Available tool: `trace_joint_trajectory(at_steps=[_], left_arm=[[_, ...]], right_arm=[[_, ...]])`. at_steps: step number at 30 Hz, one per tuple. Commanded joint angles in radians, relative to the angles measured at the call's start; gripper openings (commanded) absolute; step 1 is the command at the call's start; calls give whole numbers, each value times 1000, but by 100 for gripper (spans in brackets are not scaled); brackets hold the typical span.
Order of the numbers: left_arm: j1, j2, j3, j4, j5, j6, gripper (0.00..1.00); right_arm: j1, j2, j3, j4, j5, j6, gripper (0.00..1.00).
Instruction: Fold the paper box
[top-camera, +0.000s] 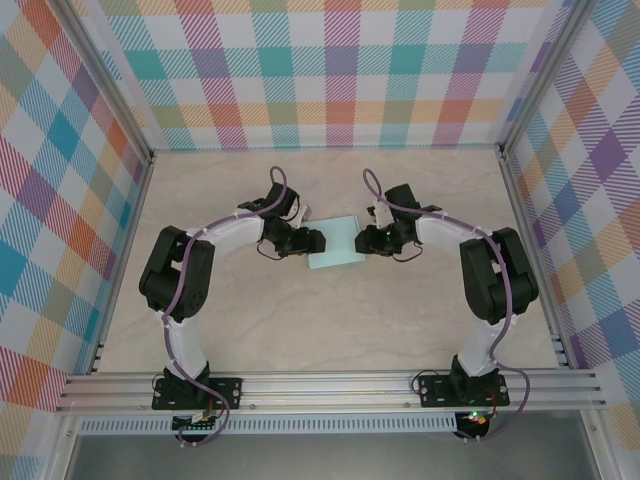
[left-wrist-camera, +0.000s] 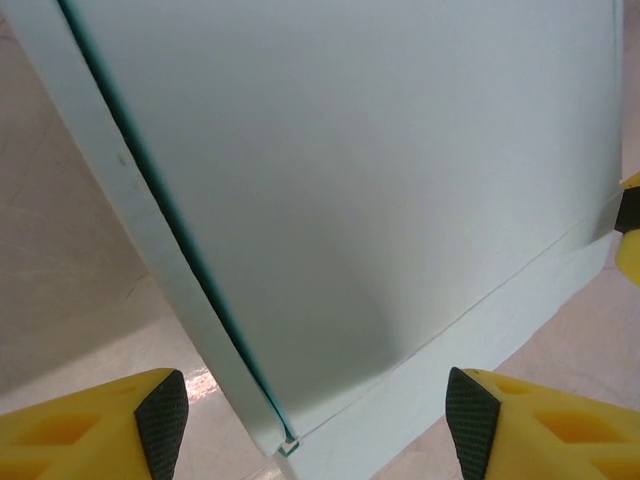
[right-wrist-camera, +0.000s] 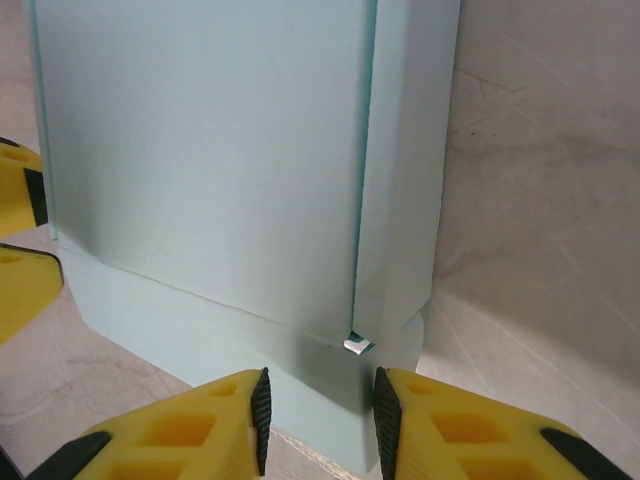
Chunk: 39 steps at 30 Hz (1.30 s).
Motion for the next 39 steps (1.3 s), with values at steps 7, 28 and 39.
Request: trace_joint_trajectory(at_steps=[7,28,39], left_arm=[[-9,28,11,5,18,-9,69],[-9,58,17,10,34,-17,67],[-8,49,37,-20,24,-3,66]], right_arm=[[3,29,-29,58,-52,51,38],[3,43,-44,99,-86,92,33],[4,36,-51,96,-78,87,32]])
